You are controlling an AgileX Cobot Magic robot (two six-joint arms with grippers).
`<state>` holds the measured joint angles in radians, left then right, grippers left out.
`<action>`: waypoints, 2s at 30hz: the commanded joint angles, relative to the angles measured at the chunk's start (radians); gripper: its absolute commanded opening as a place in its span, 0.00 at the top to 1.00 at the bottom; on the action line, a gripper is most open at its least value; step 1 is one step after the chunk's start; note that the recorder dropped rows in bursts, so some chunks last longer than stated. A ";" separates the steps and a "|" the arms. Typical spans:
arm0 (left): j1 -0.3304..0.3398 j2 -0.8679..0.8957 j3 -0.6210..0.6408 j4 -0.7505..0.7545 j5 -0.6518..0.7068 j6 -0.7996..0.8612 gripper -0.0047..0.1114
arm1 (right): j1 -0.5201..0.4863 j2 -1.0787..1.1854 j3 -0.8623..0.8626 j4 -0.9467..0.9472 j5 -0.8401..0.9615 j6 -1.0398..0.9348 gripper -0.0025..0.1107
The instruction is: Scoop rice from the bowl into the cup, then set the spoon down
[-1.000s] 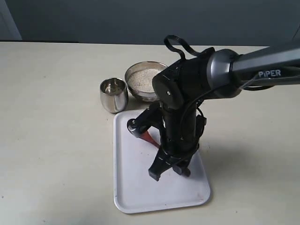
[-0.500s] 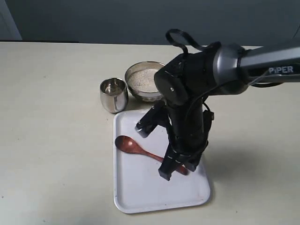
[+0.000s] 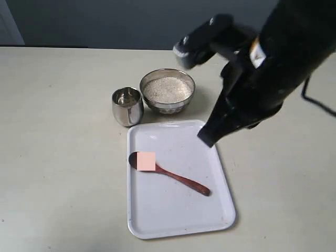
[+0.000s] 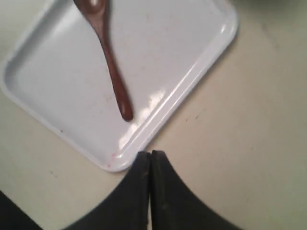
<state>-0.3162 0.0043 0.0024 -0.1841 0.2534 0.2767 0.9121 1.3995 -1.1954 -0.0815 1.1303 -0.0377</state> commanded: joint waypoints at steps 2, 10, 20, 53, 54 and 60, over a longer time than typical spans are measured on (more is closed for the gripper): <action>-0.005 -0.004 -0.002 0.002 -0.015 -0.005 0.96 | -0.004 -0.233 0.003 0.033 -0.087 0.014 0.98; -0.005 -0.004 -0.002 0.002 -0.015 -0.005 0.96 | -0.004 -0.418 0.003 0.024 -0.208 0.012 0.98; -0.005 -0.004 -0.002 0.002 -0.015 -0.005 0.96 | -0.033 -0.530 0.017 -0.022 -0.267 0.012 0.98; -0.005 -0.004 -0.002 0.002 -0.015 -0.005 0.96 | -1.084 -1.400 1.056 0.323 -0.868 -0.144 0.98; -0.005 -0.004 -0.002 0.002 -0.015 -0.005 0.96 | -1.087 -1.400 1.072 0.331 -0.879 -0.144 0.98; -0.005 -0.004 -0.002 0.002 -0.015 -0.005 0.96 | -1.087 -1.400 1.176 0.371 -0.940 -0.144 0.98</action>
<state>-0.3162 0.0043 0.0024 -0.1841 0.2534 0.2767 -0.1679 0.0057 -0.0411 0.2756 0.2281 -0.1759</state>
